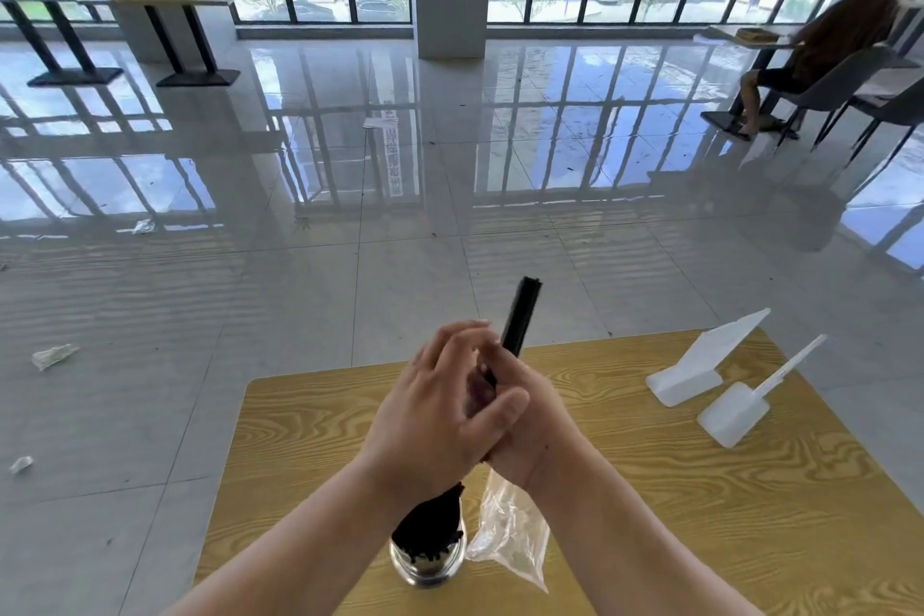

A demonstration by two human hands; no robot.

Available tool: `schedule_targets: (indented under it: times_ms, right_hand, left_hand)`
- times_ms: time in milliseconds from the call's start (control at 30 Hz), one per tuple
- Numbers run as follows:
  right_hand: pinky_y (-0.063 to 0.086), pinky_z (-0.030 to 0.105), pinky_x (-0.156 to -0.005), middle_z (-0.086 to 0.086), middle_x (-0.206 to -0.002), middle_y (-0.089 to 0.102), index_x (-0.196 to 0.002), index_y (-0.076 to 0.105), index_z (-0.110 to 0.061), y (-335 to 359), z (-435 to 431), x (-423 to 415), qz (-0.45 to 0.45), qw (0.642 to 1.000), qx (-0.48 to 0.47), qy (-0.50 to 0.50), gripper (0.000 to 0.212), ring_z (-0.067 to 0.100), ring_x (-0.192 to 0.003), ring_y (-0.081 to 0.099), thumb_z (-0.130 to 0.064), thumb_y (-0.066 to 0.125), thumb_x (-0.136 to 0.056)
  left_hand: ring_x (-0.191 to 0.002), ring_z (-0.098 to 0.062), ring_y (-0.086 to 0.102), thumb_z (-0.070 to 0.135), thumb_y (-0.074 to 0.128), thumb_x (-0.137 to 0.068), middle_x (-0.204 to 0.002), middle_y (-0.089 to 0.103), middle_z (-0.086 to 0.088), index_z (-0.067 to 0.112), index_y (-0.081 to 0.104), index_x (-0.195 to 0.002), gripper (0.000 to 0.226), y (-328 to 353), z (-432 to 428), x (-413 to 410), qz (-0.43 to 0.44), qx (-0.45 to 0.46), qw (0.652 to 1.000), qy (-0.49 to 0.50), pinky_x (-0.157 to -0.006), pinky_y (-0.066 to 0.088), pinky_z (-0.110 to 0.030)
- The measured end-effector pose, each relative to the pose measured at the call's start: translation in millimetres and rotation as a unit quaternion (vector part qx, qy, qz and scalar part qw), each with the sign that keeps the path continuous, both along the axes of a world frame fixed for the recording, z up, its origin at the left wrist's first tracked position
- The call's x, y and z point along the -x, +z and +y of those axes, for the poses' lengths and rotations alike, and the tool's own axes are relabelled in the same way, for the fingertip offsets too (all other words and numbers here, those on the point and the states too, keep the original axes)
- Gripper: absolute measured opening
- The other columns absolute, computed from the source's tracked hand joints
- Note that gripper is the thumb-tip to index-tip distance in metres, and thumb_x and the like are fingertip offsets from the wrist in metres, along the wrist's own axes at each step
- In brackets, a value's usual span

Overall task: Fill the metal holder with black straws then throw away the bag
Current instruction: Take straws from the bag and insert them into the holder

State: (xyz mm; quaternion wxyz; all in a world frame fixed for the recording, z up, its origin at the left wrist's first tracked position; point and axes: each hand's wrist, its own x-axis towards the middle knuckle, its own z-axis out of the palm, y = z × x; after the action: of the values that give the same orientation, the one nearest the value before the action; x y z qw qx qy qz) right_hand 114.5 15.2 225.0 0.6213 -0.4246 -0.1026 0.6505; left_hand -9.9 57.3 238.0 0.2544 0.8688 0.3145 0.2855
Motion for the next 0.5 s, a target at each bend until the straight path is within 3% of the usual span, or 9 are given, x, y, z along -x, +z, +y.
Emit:
schedule_targets:
  times_ms: [33, 100, 167, 200, 267, 333, 400, 500]
  right_hand:
    - [0.039, 0.027, -0.046, 0.002, -0.068, 0.049, -0.096, 0.07, -0.011, -1, -2, -2, -0.043, 0.999, 0.012, 0.024, 0.032, 0.014, -0.053, 0.043, -0.04, 0.08, -0.088]
    - [0.028, 0.025, -0.041, 0.0, -0.06, 0.041, -0.1, 0.07, -0.01, 0, -6, 0, -0.11, 0.991, 0.013, 0.077, 0.023, 0.011, -0.045, 0.032, -0.032, 0.066, -0.104]
    - [0.027, 0.023, -0.041, 0.0, -0.058, 0.038, -0.082, 0.06, -0.015, 2, -10, 2, -0.139, 0.982, 0.014, 0.127, 0.028, 0.011, -0.042, 0.03, -0.028, 0.059, -0.107]
    - [0.027, 0.023, -0.042, 0.0, -0.058, 0.038, -0.075, 0.054, -0.018, 3, -11, 2, -0.147, 0.978, 0.01, 0.149, 0.032, 0.011, -0.042, 0.031, -0.026, 0.059, -0.106]
    - [0.033, 0.025, -0.043, 0.003, -0.06, 0.047, -0.073, 0.057, -0.018, 4, -13, 2, -0.141, 0.975, -0.003, 0.175, 0.031, 0.014, -0.044, 0.037, -0.024, 0.062, -0.103]
    - [0.047, 0.03, -0.05, 0.01, -0.07, 0.062, -0.086, 0.068, -0.013, 6, -13, 2, -0.134, 0.974, -0.019, 0.18, 0.023, 0.02, -0.051, 0.053, -0.027, 0.064, -0.105]
    - [0.058, 0.036, -0.065, 0.015, -0.082, 0.071, -0.102, 0.072, -0.009, 8, -14, 3, -0.151, 0.971, -0.025, 0.183, 0.023, 0.025, -0.065, 0.067, -0.03, 0.064, -0.105]
    - [0.061, 0.041, -0.082, 0.017, -0.095, 0.076, -0.111, 0.072, -0.008, 5, -15, 4, -0.165, 0.966, -0.027, 0.197, 0.029, 0.028, -0.081, 0.074, -0.034, 0.065, -0.099]
  left_hand:
    - [-0.124, -0.001, 0.056, 0.081, 0.048, -0.088, -0.141, 0.05, 0.022, 0.04, 0.042, -0.146, 0.071, 2, 1, -2, 0.001, 0.058, 0.997, 0.049, -0.102, 0.049, -0.031]
    - [-0.103, -0.001, 0.067, 0.081, 0.058, -0.084, -0.123, 0.066, 0.017, 0.036, 0.055, -0.139, 0.071, 8, 8, -5, -0.024, 0.203, 0.973, 0.108, -0.09, 0.057, -0.035]
    - [-0.078, -0.016, 0.074, 0.064, 0.071, -0.091, -0.094, 0.079, 0.003, 0.022, 0.076, -0.109, 0.045, 11, 19, -6, -0.099, 0.385, 0.915, 0.068, -0.082, 0.061, -0.046]
    - [-0.072, -0.02, 0.073, 0.052, 0.072, -0.097, -0.085, 0.079, -0.002, 0.016, 0.079, -0.097, 0.037, 13, 22, -4, -0.114, 0.438, 0.89, 0.05, -0.079, 0.06, -0.045]
    - [-0.07, -0.018, 0.072, 0.039, 0.069, -0.103, -0.084, 0.08, -0.006, 0.012, 0.081, -0.09, 0.032, 14, 28, 0, -0.112, 0.462, 0.879, 0.044, -0.072, 0.057, -0.034]
    - [-0.073, -0.015, 0.075, 0.033, 0.069, -0.103, -0.089, 0.083, -0.009, 0.008, 0.082, -0.092, 0.031, 16, 33, 3, -0.139, 0.489, 0.859, 0.058, -0.064, 0.056, -0.023]
    - [-0.071, -0.013, 0.077, 0.031, 0.071, -0.102, -0.092, 0.084, -0.01, 0.005, 0.082, -0.096, 0.029, 18, 38, 5, -0.161, 0.517, 0.838, 0.069, -0.057, 0.056, -0.018]
    - [-0.067, -0.011, 0.074, 0.037, 0.073, -0.1, -0.094, 0.084, -0.008, 0.008, 0.082, -0.097, 0.031, 16, 41, 9, -0.141, 0.516, 0.842, 0.064, -0.055, 0.055, -0.018]
